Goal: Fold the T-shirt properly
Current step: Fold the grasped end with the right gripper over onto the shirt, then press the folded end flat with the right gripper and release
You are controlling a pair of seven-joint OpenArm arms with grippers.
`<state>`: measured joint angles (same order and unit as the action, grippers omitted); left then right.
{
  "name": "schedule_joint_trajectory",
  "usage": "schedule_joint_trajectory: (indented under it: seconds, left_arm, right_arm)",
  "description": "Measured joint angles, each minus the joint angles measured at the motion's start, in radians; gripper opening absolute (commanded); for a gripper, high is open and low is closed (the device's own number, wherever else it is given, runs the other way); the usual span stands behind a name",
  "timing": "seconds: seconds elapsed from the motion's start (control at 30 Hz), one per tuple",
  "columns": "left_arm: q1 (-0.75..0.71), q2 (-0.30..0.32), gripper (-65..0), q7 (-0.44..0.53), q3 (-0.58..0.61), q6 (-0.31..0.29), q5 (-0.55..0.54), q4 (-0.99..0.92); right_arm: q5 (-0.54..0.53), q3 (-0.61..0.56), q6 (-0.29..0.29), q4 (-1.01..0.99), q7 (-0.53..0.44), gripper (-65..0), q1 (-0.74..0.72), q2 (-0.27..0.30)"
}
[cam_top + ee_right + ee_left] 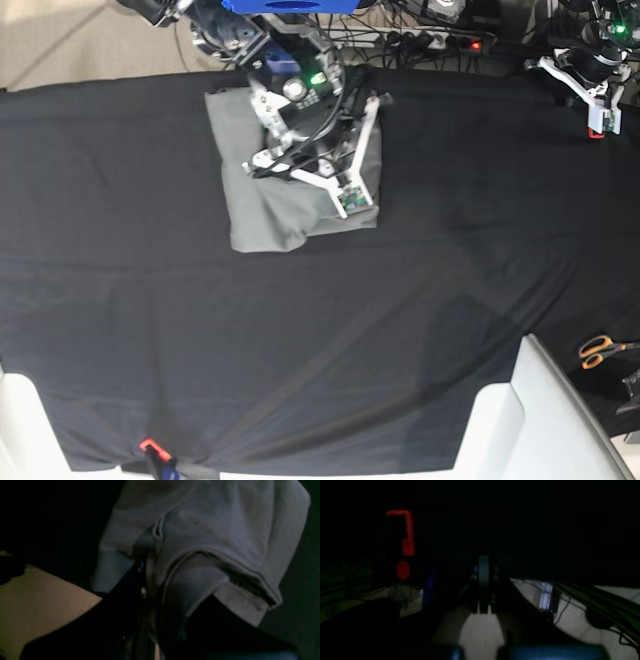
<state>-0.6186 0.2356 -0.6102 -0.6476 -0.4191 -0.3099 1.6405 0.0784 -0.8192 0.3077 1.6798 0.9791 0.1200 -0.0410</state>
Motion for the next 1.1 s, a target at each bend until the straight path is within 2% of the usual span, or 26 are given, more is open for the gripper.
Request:
schedule_joint_trajectory:
  seconds: [0.77,0.83,1.0,1.1]
  left_arm:
    - [0.0,0.0,-65.0,0.0,0.0,0.001,0.0,-0.003]
    - [0.0,0.0,-65.0,0.0,0.0,0.0,0.0,-0.003]
    - [0.0,0.0,-65.0,0.0,0.0,0.001,0.0,-0.003]
    - [0.0,0.0,-65.0,0.0,0.0,0.0,0.0,-0.003]
  right_arm:
    - [-0.001,0.001,0.0,-0.064,-0.061,-63.3,-0.025,-0.023]
    - [-0.026,0.003,0.001,-0.064,-0.074,-58.2,-0.027,-0.023]
    - [-0.143,-0.002,-0.001,-0.089,-0.079,-35.0,-0.041,-0.023]
    - [-0.163,-0.003,0.0,-0.112,-0.08,-32.3,-0.057,-0.022]
